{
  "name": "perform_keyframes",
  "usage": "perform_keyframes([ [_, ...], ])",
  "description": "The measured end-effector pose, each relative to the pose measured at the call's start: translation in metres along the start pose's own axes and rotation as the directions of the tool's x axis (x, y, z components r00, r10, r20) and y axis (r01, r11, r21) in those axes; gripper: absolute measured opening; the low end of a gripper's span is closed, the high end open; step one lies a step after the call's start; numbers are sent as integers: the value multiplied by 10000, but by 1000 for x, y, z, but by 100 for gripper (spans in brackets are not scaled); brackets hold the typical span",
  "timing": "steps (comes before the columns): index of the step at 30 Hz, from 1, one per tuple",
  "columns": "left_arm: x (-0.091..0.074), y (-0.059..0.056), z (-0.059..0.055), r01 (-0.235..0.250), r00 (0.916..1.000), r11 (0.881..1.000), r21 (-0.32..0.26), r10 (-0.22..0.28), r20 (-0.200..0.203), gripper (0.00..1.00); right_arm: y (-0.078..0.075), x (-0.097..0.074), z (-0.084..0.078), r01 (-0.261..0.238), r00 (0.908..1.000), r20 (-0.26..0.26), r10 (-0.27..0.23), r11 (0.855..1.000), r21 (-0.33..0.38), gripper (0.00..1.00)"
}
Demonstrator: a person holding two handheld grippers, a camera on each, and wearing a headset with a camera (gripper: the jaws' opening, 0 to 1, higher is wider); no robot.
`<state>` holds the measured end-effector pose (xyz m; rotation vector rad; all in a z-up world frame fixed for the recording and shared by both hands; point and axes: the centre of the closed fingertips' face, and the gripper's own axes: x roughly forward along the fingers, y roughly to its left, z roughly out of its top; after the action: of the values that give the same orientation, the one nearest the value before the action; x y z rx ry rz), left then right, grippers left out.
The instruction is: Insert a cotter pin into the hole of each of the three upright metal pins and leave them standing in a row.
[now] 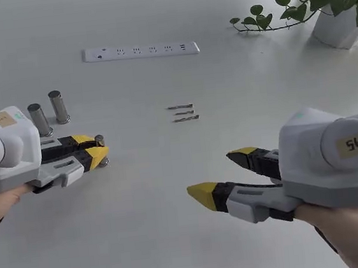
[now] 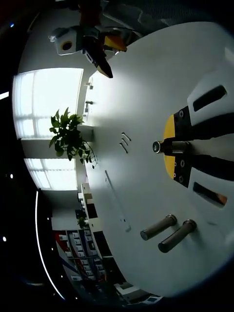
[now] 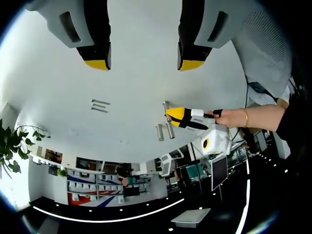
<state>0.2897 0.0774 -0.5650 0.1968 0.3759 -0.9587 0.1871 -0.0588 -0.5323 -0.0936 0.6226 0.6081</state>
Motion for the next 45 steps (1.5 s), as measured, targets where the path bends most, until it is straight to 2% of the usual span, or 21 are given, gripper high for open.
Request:
perform_keyframes([
  [14, 2, -1, -2, 163, 9998, 9992, 377, -159, -122, 8, 0, 3, -1, -14, 10000, -45, 14, 10000, 37, 51],
  [17, 3, 0, -5, 56, 9996, 9995, 324, -47, -263, 12, -1, 3, 1, -4, 10000, 2, 4, 10000, 43, 51],
  [22, 2, -2, -2, -73, 9998, 9998, 200, 77, -169, 17, -3, 3, 1, -35, 9999, -137, 35, 10000, -22, 45],
  [27, -4, 0, 6, -379, 9993, 9993, -40, 379, -40, 26, -6, 3, 9, -161, 9998, -83, 158, 9994, -301, 39],
  [29, -9, 2, 6, -825, 9964, 9945, -639, 811, -242, 31, -8, 4, 13, -207, 9998, -49, 205, 9986, -486, 37],
  [31, -13, 2, 12, -1141, 9934, 9915, -627, 1144, 18, 38, -10, 7, 16, -219, 9997, -115, 211, 9971, -733, 35],
  [33, -18, -2, 14, -1229, 9923, 9866, -1074, 1236, -6, 40, -13, 10, 18, -207, 9996, -202, 188, 9950, -973, 35],
  [34, -20, -3, 15, -1248, 9921, 9864, -1073, 1257, 7, 41, -15, 13, 20, -165, 9996, -251, 139, 9942, -1062, 35],
  [37, -27, -7, 16, -1428, 9897, 9832, -1139, 1431, -61, 44, -23, 17, 24, -114, 9986, -526, 8, 9794, -2016, 33],
  [40, -34, -10, 14, -1535, 9881, 9786, -1371, 1509, -290, 47, -30, 23, 32, -83, 9986, -529, -26, 9789, -2043, 29],
  [42, -40, -11, 14, -1718, 9848, 9733, -1525, 1658, -517, 50, -37, 26, 31, -127, 9948, -1019, -75, 9805, -1962, 24],
  [45, -51, -14, 17, -1946, 9807, 9704, -1429, 1896, -480, 53, -45, 35, 40, -250, 9942, -1074, 23, 9773, -2103, 22],
])
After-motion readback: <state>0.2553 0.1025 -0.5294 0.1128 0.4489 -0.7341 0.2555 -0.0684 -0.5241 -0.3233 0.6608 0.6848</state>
